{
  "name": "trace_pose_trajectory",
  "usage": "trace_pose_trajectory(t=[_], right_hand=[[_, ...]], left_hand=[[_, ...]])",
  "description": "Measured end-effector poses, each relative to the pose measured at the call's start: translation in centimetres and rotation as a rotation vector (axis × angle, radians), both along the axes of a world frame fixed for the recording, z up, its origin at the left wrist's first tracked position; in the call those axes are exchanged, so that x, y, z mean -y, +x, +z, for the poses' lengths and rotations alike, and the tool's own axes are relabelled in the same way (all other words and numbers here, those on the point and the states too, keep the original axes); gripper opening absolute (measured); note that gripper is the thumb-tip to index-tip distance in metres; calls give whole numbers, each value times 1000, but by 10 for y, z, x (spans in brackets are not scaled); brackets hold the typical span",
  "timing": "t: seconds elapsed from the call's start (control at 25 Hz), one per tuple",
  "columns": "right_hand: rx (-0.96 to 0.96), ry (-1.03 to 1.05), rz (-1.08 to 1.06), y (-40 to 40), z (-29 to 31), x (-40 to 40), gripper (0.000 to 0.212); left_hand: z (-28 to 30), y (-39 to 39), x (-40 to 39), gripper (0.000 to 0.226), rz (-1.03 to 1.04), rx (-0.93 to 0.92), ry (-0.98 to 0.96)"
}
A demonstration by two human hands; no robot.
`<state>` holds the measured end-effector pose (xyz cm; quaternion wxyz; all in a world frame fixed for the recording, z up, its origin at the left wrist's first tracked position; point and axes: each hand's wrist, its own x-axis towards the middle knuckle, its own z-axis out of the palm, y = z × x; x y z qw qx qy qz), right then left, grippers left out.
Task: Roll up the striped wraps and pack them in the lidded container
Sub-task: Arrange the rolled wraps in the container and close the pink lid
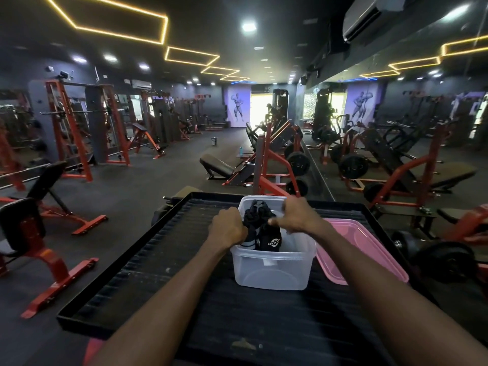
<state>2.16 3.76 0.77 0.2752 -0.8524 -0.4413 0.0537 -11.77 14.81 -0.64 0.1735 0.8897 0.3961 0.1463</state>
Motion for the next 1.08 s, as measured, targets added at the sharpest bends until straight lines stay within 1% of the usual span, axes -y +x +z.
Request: trace_pose_trajectory(t=[0.12, 0.2, 0.28, 0.32, 0.4, 0.48, 0.56, 0.64, 0.8, 0.92, 1.08], right_hand=[[18, 321, -203, 22, 11, 17, 17], [50, 406, -371, 32, 7, 34, 16], [45, 375, -485, 42, -11, 49, 12], [36, 316, -505, 47, -23, 55, 10], [-4, 120, -467, 54, -47, 60, 9], [-50, -66, -356, 54, -67, 62, 23], [-41, -155, -266, 47, -84, 61, 36], [-5, -145, -253, 40, -93, 59, 33], [44, -143, -297, 35, -83, 59, 32], [119, -160, -347, 32, -61, 62, 31], [284, -9, -452, 25, -9, 67, 29]], left_hand=[[2, 2, 6, 35, 20, -14, 44], [3, 4, 10, 32, 17, -6, 79], [3, 8, 12, 29, 8, 2, 135], [4, 12, 14, 30, 4, 4, 164], [5, 18, 20, 33, -8, 4, 205], [6, 25, 25, 30, -31, 19, 213], [7, 29, 30, 22, -59, 43, 197], [6, 32, 32, 15, -76, 54, 194], [4, 32, 32, 23, -88, 55, 207], [5, 34, 31, 20, -109, 71, 197], [7, 38, 27, 14, -126, 139, 164]])
